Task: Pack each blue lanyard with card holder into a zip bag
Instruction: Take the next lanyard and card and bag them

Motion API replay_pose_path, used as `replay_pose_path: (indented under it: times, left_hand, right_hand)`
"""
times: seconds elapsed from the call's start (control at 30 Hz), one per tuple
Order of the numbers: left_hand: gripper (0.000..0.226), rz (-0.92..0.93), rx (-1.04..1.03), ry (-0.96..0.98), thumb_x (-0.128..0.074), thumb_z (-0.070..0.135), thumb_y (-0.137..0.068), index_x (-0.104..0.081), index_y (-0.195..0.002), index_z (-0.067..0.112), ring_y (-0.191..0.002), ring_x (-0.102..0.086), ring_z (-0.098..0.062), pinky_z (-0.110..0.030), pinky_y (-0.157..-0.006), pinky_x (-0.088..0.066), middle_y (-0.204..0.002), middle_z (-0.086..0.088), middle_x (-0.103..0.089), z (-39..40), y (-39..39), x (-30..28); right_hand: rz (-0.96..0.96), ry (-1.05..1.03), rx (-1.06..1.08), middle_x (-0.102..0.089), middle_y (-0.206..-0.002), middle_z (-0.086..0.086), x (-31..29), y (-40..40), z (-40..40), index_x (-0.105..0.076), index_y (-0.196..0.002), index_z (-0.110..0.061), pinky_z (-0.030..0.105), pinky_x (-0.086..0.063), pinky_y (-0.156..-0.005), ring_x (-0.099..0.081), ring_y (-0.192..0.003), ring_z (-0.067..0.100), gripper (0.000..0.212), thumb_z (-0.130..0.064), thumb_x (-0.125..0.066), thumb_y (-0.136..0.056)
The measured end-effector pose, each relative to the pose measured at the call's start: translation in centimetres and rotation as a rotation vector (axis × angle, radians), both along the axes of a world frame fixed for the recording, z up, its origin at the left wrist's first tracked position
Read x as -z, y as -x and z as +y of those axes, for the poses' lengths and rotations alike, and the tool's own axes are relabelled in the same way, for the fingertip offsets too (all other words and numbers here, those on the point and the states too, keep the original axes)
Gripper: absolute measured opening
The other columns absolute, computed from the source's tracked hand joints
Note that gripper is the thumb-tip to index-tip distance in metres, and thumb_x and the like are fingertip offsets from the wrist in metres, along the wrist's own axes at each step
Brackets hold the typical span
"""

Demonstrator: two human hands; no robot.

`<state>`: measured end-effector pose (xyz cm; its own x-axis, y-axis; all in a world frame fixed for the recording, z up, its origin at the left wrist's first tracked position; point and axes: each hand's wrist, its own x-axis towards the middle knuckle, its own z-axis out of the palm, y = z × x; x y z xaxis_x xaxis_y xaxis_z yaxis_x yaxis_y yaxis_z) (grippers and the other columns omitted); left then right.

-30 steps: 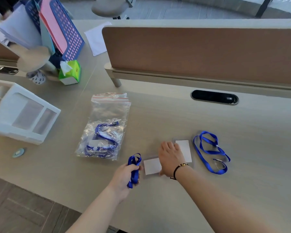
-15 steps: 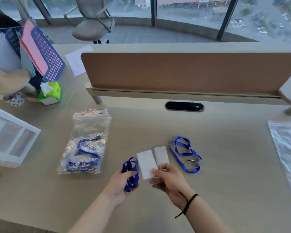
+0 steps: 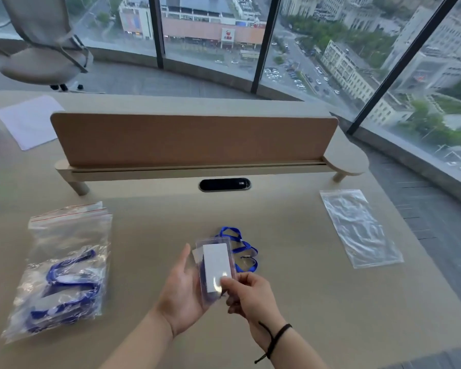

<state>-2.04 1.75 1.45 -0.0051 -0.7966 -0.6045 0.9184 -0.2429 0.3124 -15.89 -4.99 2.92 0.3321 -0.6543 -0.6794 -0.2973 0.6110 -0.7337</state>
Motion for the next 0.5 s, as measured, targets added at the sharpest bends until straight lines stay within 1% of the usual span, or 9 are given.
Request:
replay_pose_path:
  times: [0.03, 0.1, 0.17, 0.23, 0.27, 0.3, 0.4, 0.43, 0.5]
  left_hand:
    - [0.061, -0.052, 0.028, 0.009, -0.042, 0.051, -0.098, -0.056, -0.137, 0.006, -0.124, -0.05, -0.036, -0.048, -0.115, -0.028, -0.137, -0.023, -0.056, -0.5, 0.4, -0.1]
    - [0.046, -0.184, 0.062, 0.02, -0.044, 0.026, -0.098, -0.055, -0.136, 0.003, -0.119, -0.056, -0.039, -0.053, -0.113, -0.032, -0.132, -0.027, -0.06, -1.4, 1.2, 0.0]
    - [0.039, -0.289, 0.071, 0.013, -0.038, 0.012, -0.099, -0.055, -0.134, 0.003, -0.117, -0.06, -0.042, -0.056, -0.109, -0.038, -0.126, -0.028, -0.063, -2.3, 2.2, 0.0]
    - [0.036, -0.33, 0.088, 0.007, -0.035, 0.008, -0.101, -0.056, -0.131, 0.003, -0.112, -0.064, -0.04, -0.05, -0.094, -0.052, -0.122, -0.026, -0.066, -3.1, 3.0, -0.2]
    - [0.035, -0.344, 0.093, 0.002, -0.035, 0.007, -0.102, -0.058, -0.129, 0.003, -0.108, -0.066, -0.038, -0.044, -0.085, -0.054, -0.121, -0.025, -0.068, -3.6, 3.4, -0.4]
    - [0.034, -0.354, 0.094, -0.007, -0.036, 0.007, -0.103, -0.059, -0.127, 0.003, -0.106, -0.067, -0.037, -0.041, -0.082, -0.055, -0.119, -0.024, -0.069, -4.1, 3.6, -0.5]
    - [0.03, -0.406, 0.099, -0.05, -0.04, 0.008, -0.103, -0.06, -0.126, 0.004, -0.114, -0.064, -0.04, -0.047, -0.095, -0.049, -0.116, -0.021, -0.071, -6.4, 4.7, -0.4]
    - [0.029, -0.428, 0.094, -0.064, -0.041, 0.008, -0.103, -0.059, -0.125, 0.003, -0.112, -0.065, -0.04, -0.048, -0.097, -0.049, -0.114, -0.021, -0.072, -7.4, 5.2, -0.3]
    - [0.026, -0.458, 0.079, -0.092, -0.043, 0.007, -0.103, -0.06, -0.122, 0.003, -0.102, -0.069, -0.038, -0.048, -0.089, -0.054, -0.108, -0.021, -0.074, -9.7, 6.2, -0.4]
  right_hand:
    - [0.009, 0.02, 0.016, -0.064, -0.064, 0.007, -0.2, 0.3, -0.1, -0.063, -0.086, -0.001, 0.029, -0.047, -0.05, -0.052, -0.049, 0.017, 0.02, -0.012, -0.078, -0.078]
    - [0.017, 0.049, 0.043, -0.063, -0.064, 0.007, -0.4, 0.9, -0.5, -0.064, -0.086, -0.001, 0.03, -0.047, -0.051, -0.052, -0.049, 0.018, 0.02, -0.012, -0.078, -0.078]
    - [0.022, 0.061, 0.068, -0.062, -0.063, 0.007, -0.4, 1.6, -1.0, -0.063, -0.086, 0.0, 0.03, -0.047, -0.05, -0.051, -0.048, 0.018, 0.019, -0.011, -0.077, -0.079]
    - [0.024, 0.056, 0.094, -0.062, -0.063, 0.008, -0.2, 2.2, -1.6, -0.062, -0.085, -0.001, 0.029, -0.047, -0.048, -0.05, -0.046, 0.018, 0.018, -0.009, -0.077, -0.079]
    - [0.023, 0.054, 0.113, -0.062, -0.065, 0.009, -0.1, 2.5, -2.0, -0.061, -0.087, -0.001, 0.029, -0.046, -0.047, -0.049, -0.045, 0.017, 0.019, -0.009, -0.077, -0.079]
    - [0.021, 0.055, 0.135, -0.062, -0.067, 0.011, 0.1, 2.8, -2.4, -0.06, -0.091, -0.001, 0.029, -0.046, -0.046, -0.048, -0.043, 0.017, 0.022, -0.008, -0.078, -0.079]
    - [0.005, 0.077, 0.176, -0.058, -0.07, 0.012, 0.9, 3.7, -4.4, -0.056, -0.101, -0.007, 0.029, -0.044, -0.045, -0.045, -0.041, 0.016, 0.034, -0.008, -0.079, -0.076]
    - [-0.002, 0.088, 0.174, -0.057, -0.069, 0.011, 1.0, 4.2, -5.3, -0.055, -0.102, -0.009, 0.028, -0.044, -0.044, -0.045, -0.04, 0.016, 0.035, -0.009, -0.079, -0.076]
    - [-0.016, 0.106, 0.154, -0.057, -0.062, 0.008, 1.3, 5.1, -7.4, -0.055, -0.103, -0.01, 0.027, -0.043, -0.042, -0.044, -0.039, 0.016, 0.034, -0.009, -0.078, -0.078]
